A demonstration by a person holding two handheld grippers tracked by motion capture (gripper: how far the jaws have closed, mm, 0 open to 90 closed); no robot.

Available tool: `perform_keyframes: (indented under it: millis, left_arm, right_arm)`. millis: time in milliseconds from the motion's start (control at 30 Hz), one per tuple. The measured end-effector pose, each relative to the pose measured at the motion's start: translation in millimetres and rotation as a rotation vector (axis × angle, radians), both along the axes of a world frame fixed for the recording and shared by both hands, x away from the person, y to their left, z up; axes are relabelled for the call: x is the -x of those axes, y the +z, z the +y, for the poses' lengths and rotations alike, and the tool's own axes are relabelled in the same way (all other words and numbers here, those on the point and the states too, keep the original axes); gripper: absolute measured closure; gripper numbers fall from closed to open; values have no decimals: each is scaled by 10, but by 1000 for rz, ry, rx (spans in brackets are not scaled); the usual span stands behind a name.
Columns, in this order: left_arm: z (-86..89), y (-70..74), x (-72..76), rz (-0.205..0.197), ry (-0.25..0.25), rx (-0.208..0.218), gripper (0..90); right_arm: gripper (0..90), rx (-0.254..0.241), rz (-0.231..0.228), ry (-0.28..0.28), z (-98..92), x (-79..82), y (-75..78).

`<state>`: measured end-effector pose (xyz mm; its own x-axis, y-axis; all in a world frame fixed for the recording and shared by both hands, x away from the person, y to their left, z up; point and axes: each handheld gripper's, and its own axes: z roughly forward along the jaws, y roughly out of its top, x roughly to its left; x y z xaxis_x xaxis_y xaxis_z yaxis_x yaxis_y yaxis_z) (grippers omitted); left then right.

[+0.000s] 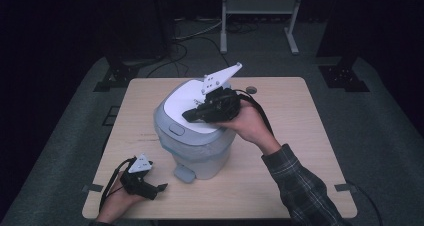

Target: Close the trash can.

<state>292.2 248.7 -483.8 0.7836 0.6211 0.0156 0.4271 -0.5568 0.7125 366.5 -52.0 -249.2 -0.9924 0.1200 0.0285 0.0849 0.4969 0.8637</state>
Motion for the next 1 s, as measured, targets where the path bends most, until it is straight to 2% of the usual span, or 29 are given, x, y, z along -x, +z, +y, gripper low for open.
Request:
perform_keyframes:
  millis: [100, 167, 200, 300, 333, 367, 533, 767, 833, 1000]
  left_arm:
    - [0, 0, 0, 0, 0, 0, 0]
    - [0, 0, 0, 0, 0, 0, 0]
    - [0, 0, 0, 0, 0, 0, 0]
    - [0, 0, 0, 1, -1, 1, 0]
    - [1, 1, -1, 1, -1, 0, 0]
    - [0, 1, -1, 1, -1, 0, 0]
    - [0, 0, -1, 0, 0, 0, 0]
    - [1, 1, -1, 0, -1, -1, 0]
    - [0, 0, 0, 0, -1, -1, 0]
    - [0, 0, 0, 0, 0, 0, 0]
  right_arm:
    - [900, -9, 18, 13, -20, -25, 5]
    - [897, -16, 18, -6, -57, -46, 3]
    - [808, -24, 21, -3, -79, -53, 0]
    - [635, -51, 18, -35, -145, -60, 13]
    - [590, -55, 17, -48, -165, -59, 19]
    - [586, -55, 19, -56, -178, -57, 22]
    - [390, -54, -5, -98, -291, -23, 42]
    - [259, -71, -21, -159, -517, -2, 50]
    - [199, -74, -21, -181, -600, 7, 50]
    - [129, -74, -11, -215, -800, 43, 34]
